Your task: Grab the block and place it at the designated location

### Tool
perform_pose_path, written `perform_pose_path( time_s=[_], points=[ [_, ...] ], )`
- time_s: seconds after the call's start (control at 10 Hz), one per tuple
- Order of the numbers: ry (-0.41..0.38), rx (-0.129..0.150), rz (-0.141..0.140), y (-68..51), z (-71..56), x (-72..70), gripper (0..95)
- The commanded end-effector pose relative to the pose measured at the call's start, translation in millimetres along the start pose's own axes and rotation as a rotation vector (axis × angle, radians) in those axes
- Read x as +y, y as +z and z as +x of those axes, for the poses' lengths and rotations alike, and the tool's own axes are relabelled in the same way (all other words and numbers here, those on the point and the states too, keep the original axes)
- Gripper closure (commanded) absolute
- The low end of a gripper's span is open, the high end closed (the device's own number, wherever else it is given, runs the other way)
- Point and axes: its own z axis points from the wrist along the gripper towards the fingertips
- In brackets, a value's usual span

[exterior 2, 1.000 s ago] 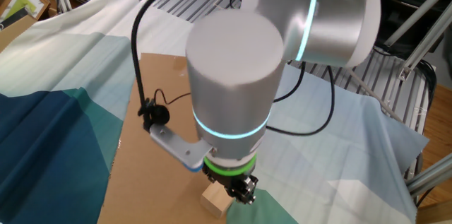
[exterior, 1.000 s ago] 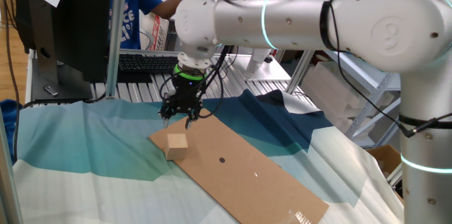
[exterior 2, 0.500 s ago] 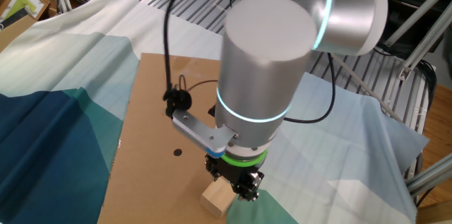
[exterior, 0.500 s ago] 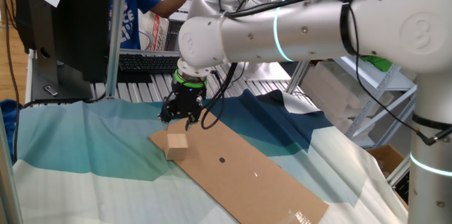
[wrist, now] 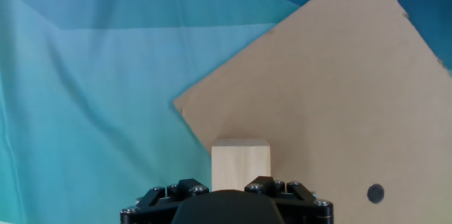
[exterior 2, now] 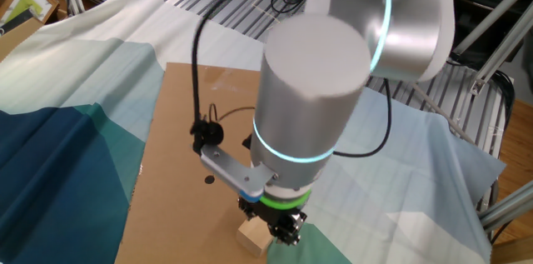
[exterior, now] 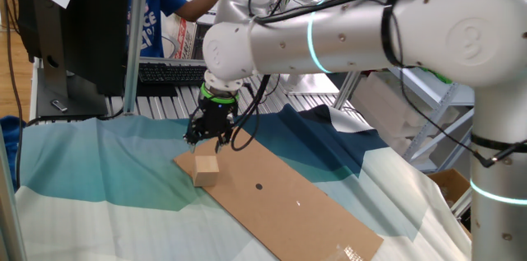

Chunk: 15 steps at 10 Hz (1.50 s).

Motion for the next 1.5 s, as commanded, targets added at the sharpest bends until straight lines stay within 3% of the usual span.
perform_pose_path(
  time_s=[0.1, 0.4, 0.7, 1.1, 1.2, 1.5],
  points=[
    [0.009, -0.004, 0.001, 6.6, -1.3, 0.0, 38.0],
    [-0.003, 0.003, -0.003, 16.2, -7.8, -4.3, 38.0],
    [0.012, 0.013, 0.011, 23.9, -13.3, -9.4, 38.0],
    [0.001, 0.02, 0.007, 13.3, -20.1, -19.4, 38.0],
    [0.001, 0.02, 0.005, 13.9, -19.5, -18.7, 19.0],
    [0.009, 0.016, 0.006, 18.2, -16.0, -13.8, 19.0]
  ],
)
